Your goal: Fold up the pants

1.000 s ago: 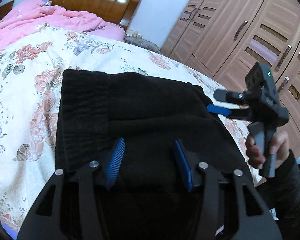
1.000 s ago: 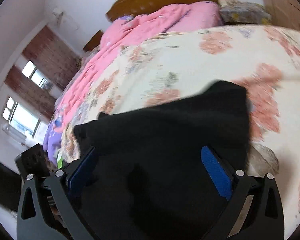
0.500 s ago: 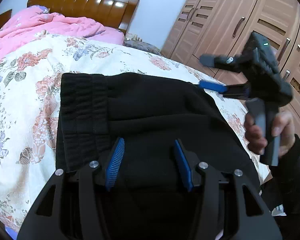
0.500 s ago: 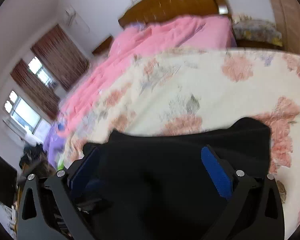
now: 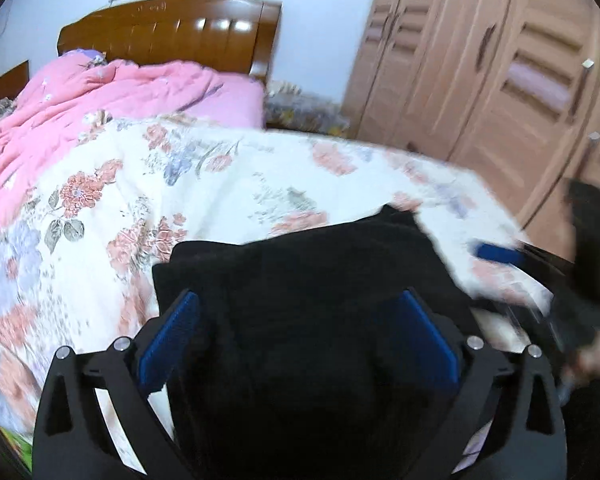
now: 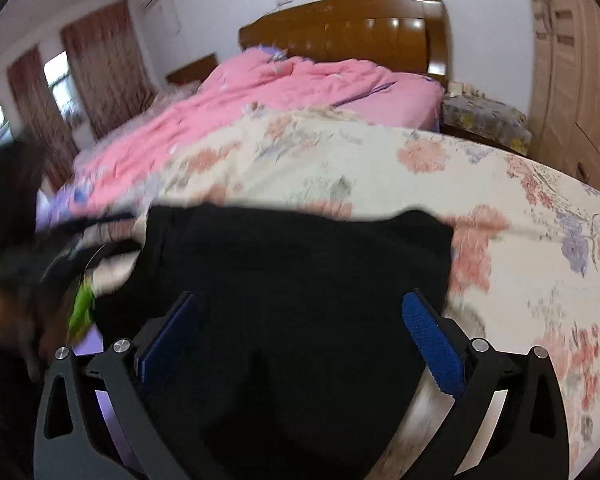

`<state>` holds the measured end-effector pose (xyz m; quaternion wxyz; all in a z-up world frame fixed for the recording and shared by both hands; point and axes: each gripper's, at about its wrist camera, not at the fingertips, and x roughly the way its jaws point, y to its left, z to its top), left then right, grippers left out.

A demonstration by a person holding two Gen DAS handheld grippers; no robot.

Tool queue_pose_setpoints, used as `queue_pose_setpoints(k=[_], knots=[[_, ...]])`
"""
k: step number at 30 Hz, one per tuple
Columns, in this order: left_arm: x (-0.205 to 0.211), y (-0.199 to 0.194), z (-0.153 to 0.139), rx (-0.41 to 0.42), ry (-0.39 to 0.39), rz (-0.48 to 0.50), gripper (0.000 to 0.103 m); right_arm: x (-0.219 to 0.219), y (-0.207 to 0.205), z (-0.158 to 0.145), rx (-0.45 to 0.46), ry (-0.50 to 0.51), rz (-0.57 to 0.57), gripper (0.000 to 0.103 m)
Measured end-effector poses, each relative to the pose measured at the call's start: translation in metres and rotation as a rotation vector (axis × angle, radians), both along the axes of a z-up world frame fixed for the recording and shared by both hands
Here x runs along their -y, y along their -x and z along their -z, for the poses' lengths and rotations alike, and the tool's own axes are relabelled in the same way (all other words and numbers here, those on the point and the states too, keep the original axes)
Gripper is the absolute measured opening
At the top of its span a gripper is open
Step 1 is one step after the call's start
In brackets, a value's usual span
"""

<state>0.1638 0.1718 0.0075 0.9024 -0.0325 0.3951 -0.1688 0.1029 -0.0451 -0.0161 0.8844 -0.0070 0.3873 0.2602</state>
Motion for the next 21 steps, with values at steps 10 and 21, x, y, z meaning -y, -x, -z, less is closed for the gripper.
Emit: queue_pose_setpoints(k=[10, 21], knots=[[-0.011, -0.024, 0.057, -0.044, -0.028, -0.016, 0.096, -0.007, 0.054, 0.059, 0.083, 0.13, -0.128, 0.099], [-0.008, -0.018, 0.057, -0.017, -0.038, -0.031, 0.095, -0.006, 0.066, 0.063, 0.072, 0.156, -0.148, 0.099]])
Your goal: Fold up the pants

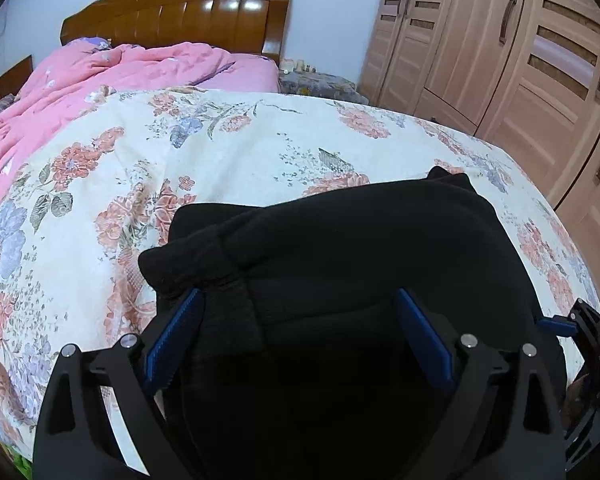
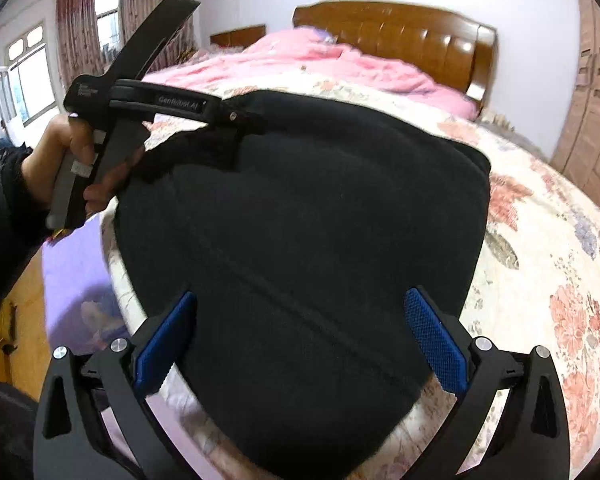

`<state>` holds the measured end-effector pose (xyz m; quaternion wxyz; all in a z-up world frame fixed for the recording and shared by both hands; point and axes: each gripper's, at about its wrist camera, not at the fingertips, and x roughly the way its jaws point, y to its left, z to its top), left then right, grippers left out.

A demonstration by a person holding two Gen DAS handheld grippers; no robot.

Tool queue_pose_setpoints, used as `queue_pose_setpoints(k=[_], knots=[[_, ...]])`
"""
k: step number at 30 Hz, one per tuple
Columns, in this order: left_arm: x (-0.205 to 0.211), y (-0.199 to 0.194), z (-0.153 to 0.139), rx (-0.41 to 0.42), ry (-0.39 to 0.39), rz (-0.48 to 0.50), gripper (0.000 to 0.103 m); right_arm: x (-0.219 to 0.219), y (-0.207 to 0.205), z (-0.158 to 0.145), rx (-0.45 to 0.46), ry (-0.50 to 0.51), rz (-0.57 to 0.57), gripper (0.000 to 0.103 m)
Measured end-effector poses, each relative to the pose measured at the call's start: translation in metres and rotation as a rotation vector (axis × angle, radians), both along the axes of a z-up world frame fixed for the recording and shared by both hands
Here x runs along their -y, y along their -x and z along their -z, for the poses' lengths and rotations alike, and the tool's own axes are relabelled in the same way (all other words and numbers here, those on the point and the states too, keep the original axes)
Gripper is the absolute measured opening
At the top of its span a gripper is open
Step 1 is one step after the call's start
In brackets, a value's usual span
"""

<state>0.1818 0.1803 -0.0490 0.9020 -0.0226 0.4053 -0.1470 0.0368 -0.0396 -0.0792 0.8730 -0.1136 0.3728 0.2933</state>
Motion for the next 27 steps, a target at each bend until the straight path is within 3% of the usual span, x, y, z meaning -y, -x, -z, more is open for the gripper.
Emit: queue_pose_setpoints(k=[2, 3, 7, 8, 12, 14, 16, 19, 21, 24, 27], knots=[[0.002, 0.001, -0.002, 0.013, -0.02, -0.004, 0.095, 0.011, -0.01, -0.012, -0.079, -0.043, -0.023, 0.099], [0.004, 0.002, -0.002, 0.018, -0.039, -0.007, 0.095, 0.022, -0.021, -0.024, -0.111, -0.123, -0.018, 0.099], [0.005, 0.003, -0.002, 0.024, -0.048, -0.01, 0.095, 0.057, -0.077, -0.047, -0.169, -0.369, 0.109, 0.099], [0.004, 0.003, -0.002, 0.025, -0.048, -0.01, 0.095, 0.057, -0.092, -0.046, -0.192, -0.385, 0.12, 0.099], [0.004, 0.002, -0.002, 0.021, -0.062, -0.006, 0.095, 0.03, -0.14, -0.029, -0.23, -0.284, 0.1, 0.099], [0.004, 0.002, -0.002, 0.021, -0.056, -0.008, 0.095, 0.024, -0.159, -0.013, -0.293, -0.289, 0.09, 0.099], [0.003, 0.002, -0.001, 0.024, -0.047, -0.016, 0.095, 0.03, -0.17, -0.014, -0.278, -0.302, 0.087, 0.098], [0.002, 0.002, -0.001, 0.025, -0.042, -0.016, 0.095, 0.034, -0.159, -0.032, -0.25, -0.327, 0.143, 0.098], [0.002, 0.002, -0.001, 0.026, -0.036, -0.017, 0.095, 0.029, -0.148, -0.037, -0.22, -0.308, 0.115, 0.098], [0.002, 0.002, -0.001, 0.026, -0.038, -0.017, 0.095, 0.023, -0.147, -0.021, -0.206, -0.188, 0.148, 0.099], [0.003, 0.003, -0.001, 0.029, -0.046, -0.017, 0.095, 0.022, -0.141, -0.009, -0.171, -0.156, 0.13, 0.099]])
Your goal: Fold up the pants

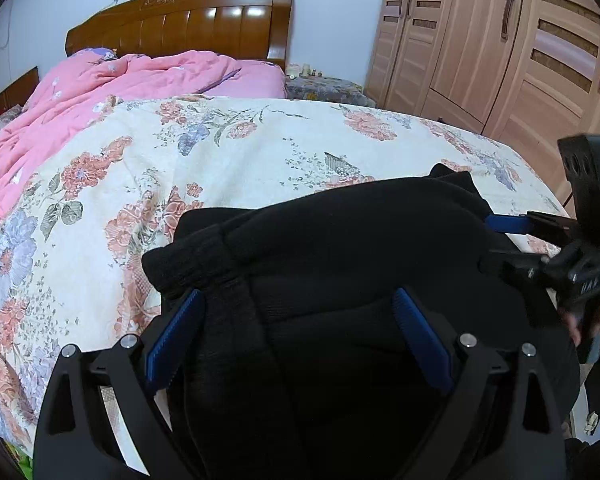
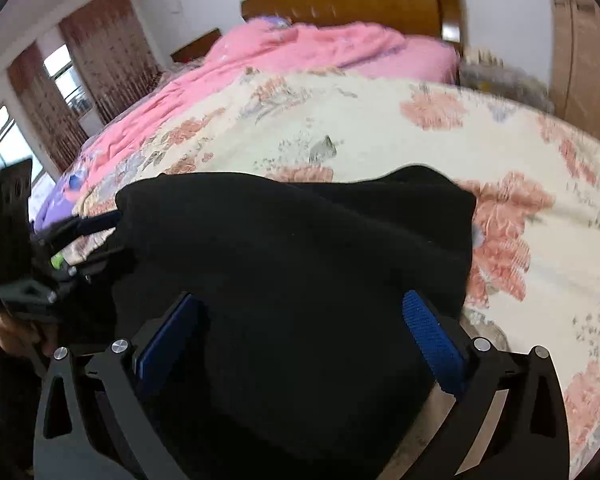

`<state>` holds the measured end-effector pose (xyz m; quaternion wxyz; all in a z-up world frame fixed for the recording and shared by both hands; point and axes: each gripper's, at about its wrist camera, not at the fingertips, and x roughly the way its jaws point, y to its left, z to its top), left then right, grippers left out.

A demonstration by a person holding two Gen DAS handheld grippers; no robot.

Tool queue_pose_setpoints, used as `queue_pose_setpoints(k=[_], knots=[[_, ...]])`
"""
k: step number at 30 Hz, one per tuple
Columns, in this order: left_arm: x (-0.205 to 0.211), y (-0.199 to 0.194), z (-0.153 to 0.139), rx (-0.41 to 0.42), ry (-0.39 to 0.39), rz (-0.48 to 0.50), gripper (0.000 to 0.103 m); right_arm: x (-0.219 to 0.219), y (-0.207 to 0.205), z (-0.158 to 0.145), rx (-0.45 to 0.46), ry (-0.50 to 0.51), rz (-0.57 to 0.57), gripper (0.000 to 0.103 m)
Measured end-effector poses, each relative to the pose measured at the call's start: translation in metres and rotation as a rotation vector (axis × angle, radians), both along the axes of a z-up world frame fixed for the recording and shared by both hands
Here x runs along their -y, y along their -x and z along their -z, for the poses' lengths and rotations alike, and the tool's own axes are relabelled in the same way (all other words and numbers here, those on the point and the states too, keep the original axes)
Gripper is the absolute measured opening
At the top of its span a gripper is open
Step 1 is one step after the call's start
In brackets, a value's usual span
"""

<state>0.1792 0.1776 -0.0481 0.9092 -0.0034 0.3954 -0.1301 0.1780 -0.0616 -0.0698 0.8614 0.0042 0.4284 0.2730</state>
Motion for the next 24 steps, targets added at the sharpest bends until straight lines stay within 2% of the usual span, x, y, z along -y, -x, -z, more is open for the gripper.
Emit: queue_pose_setpoints(k=[4, 8, 10, 12, 14, 17, 20, 22, 23, 24], knots=[[0.001, 0.0, 0.0, -0.001, -0.005, -0.004, 0.095, -0.003, 0.009, -0.01, 0.006, 0.055, 0.056, 0.098], [0.0, 0.013, -0.011, 0.033, -0.064, -0.082, 0.096, -0.01, 0.047, -0.029, 0.095, 0.096, 0.028, 0.098], [-0.008, 0.034, -0.026, 0.081, -0.019, -0.107, 0.096, -0.007, 0.066, -0.032, 0.117, 0.151, 0.033, 0.098], [-0.023, 0.053, -0.035, 0.108, 0.025, -0.137, 0.1, 0.005, 0.075, -0.03, 0.092, 0.13, 0.042, 0.098], [-0.045, 0.064, -0.035, 0.089, 0.058, -0.177, 0.101, 0.029, 0.078, -0.025, 0.038, 0.067, 0.096, 0.099], [-0.068, 0.067, -0.025, 0.018, 0.146, -0.184, 0.101, 0.049, 0.078, -0.016, -0.009, 0.019, 0.174, 0.099], [-0.049, 0.074, -0.026, 0.044, 0.069, -0.156, 0.101, 0.027, 0.091, -0.019, 0.051, 0.067, 0.131, 0.098], [-0.019, 0.082, -0.028, 0.077, -0.021, -0.105, 0.101, -0.003, 0.106, -0.021, 0.12, 0.163, 0.053, 0.098], [-0.01, 0.084, -0.025, 0.067, -0.061, -0.091, 0.101, -0.01, 0.111, -0.02, 0.147, 0.211, 0.049, 0.098], [0.002, 0.084, -0.015, 0.038, -0.136, -0.086, 0.101, -0.012, 0.115, -0.02, 0.174, 0.235, 0.055, 0.098]])
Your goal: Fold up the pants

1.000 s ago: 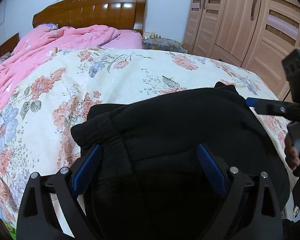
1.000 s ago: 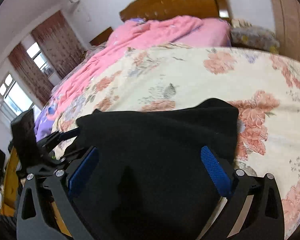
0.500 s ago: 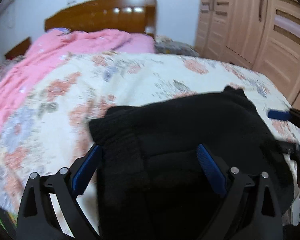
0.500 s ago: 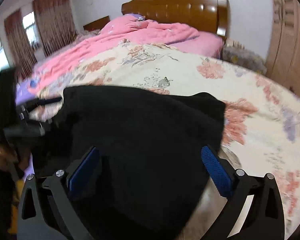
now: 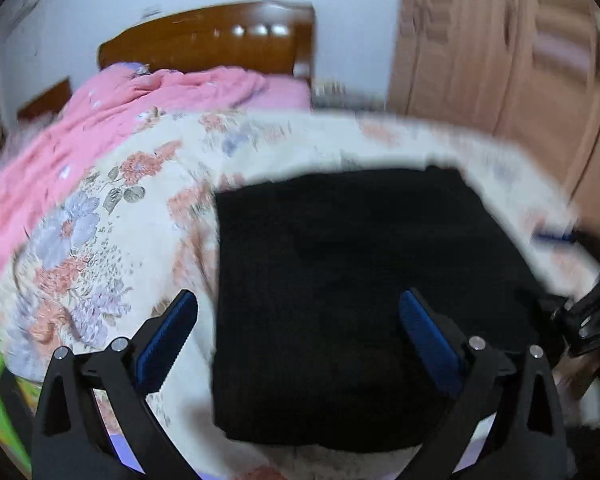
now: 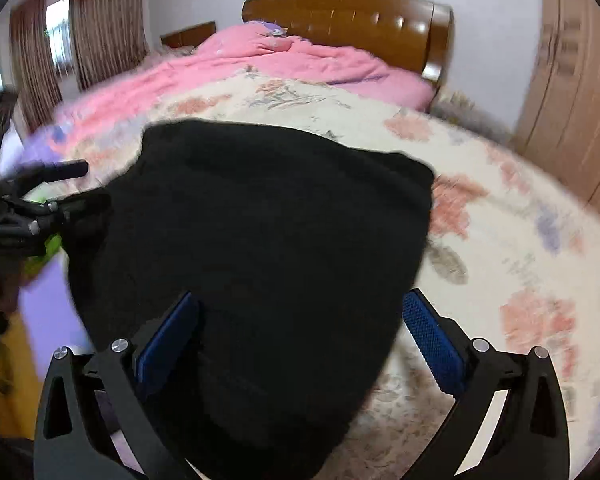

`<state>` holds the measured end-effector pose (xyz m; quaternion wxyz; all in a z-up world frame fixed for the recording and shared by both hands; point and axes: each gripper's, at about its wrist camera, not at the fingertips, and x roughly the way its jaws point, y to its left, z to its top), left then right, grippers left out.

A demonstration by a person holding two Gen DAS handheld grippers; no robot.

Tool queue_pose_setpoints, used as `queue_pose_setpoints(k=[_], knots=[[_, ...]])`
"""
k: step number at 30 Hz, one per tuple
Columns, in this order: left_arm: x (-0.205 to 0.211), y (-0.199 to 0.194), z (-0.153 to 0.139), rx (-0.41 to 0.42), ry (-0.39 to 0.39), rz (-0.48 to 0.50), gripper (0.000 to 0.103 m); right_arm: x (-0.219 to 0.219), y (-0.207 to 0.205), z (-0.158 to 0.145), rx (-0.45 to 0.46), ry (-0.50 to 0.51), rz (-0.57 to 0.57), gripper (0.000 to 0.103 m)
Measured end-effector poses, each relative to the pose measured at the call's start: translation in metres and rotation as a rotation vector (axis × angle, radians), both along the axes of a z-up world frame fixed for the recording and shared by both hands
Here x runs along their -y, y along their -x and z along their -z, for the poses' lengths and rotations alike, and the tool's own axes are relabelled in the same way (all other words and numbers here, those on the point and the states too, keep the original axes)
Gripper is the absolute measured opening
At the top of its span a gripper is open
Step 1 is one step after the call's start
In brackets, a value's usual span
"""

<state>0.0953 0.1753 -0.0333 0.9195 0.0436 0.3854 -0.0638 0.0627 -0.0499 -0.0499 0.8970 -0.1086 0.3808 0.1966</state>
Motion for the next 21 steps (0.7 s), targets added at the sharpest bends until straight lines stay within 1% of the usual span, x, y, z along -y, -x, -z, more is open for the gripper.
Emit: queue_pose_setpoints(k=[1, 2, 3, 4, 5, 6, 8, 9, 10, 11, 12, 13, 14, 15, 17, 18, 19, 20, 21], knots=[[0.006, 0.001, 0.012, -0.013, -0.038, 0.0, 0.102, 0.004, 0.001, 0.003, 0.007, 0.003, -0.001, 0.098], [0.003, 0.003, 0.017, 0.002, -0.006, 0.001, 0.102, 0.008, -0.001, 0.008, -0.009, -0.006, -0.002, 0.098], [-0.008, 0.003, 0.023, -0.017, 0.088, -0.009, 0.102, 0.016, -0.005, 0.012, -0.046, -0.059, -0.001, 0.098], [-0.017, 0.001, 0.024, -0.039, 0.149, -0.006, 0.102, 0.025, -0.01, 0.014, -0.102, -0.116, 0.01, 0.098], [-0.021, 0.001, 0.02, -0.054, 0.167, 0.003, 0.102, 0.031, -0.014, 0.014, -0.149, -0.161, 0.02, 0.098], [-0.027, 0.003, 0.014, -0.06, 0.207, 0.003, 0.1, 0.039, -0.017, 0.012, -0.185, -0.208, 0.024, 0.098], [-0.043, 0.006, 0.003, -0.045, 0.306, -0.002, 0.101, 0.057, -0.021, 0.01, -0.216, -0.287, 0.049, 0.098], [-0.056, 0.005, -0.002, -0.041, 0.336, -0.03, 0.101, 0.07, -0.026, 0.012, -0.243, -0.339, 0.082, 0.098], [-0.065, 0.002, -0.003, -0.048, 0.343, -0.055, 0.101, 0.075, -0.03, 0.013, -0.262, -0.364, 0.105, 0.099], [-0.071, -0.005, -0.001, -0.074, 0.359, -0.061, 0.101, 0.08, -0.035, 0.018, -0.296, -0.395, 0.123, 0.099], [-0.077, -0.016, 0.009, -0.141, 0.411, -0.042, 0.101, 0.081, -0.041, 0.025, -0.342, -0.433, 0.124, 0.099], [-0.079, -0.025, 0.017, -0.186, 0.451, -0.021, 0.1, 0.081, -0.048, 0.032, -0.39, -0.484, 0.109, 0.099], [-0.079, -0.032, 0.021, -0.208, 0.473, -0.003, 0.1, 0.078, -0.05, 0.036, -0.415, -0.511, 0.097, 0.099], [-0.076, -0.04, 0.027, -0.236, 0.488, 0.019, 0.1, 0.075, -0.052, 0.036, -0.413, -0.52, 0.085, 0.099], [-0.073, -0.055, 0.037, -0.284, 0.521, 0.037, 0.1, 0.066, -0.06, 0.037, -0.441, -0.547, 0.045, 0.086], [-0.073, -0.059, 0.041, -0.296, 0.531, 0.034, 0.1, 0.064, -0.063, 0.038, -0.449, -0.549, 0.053, 0.081], [-0.073, -0.063, 0.045, -0.311, 0.543, 0.038, 0.098, 0.063, -0.065, 0.036, -0.436, -0.538, 0.056, 0.073], [-0.073, -0.064, 0.044, -0.306, 0.544, 0.044, 0.091, 0.064, -0.065, 0.035, -0.424, -0.539, 0.05, 0.069], [-0.072, -0.064, 0.044, -0.308, 0.533, 0.044, 0.087, 0.065, -0.063, 0.032, -0.398, -0.545, 0.047, 0.058]])
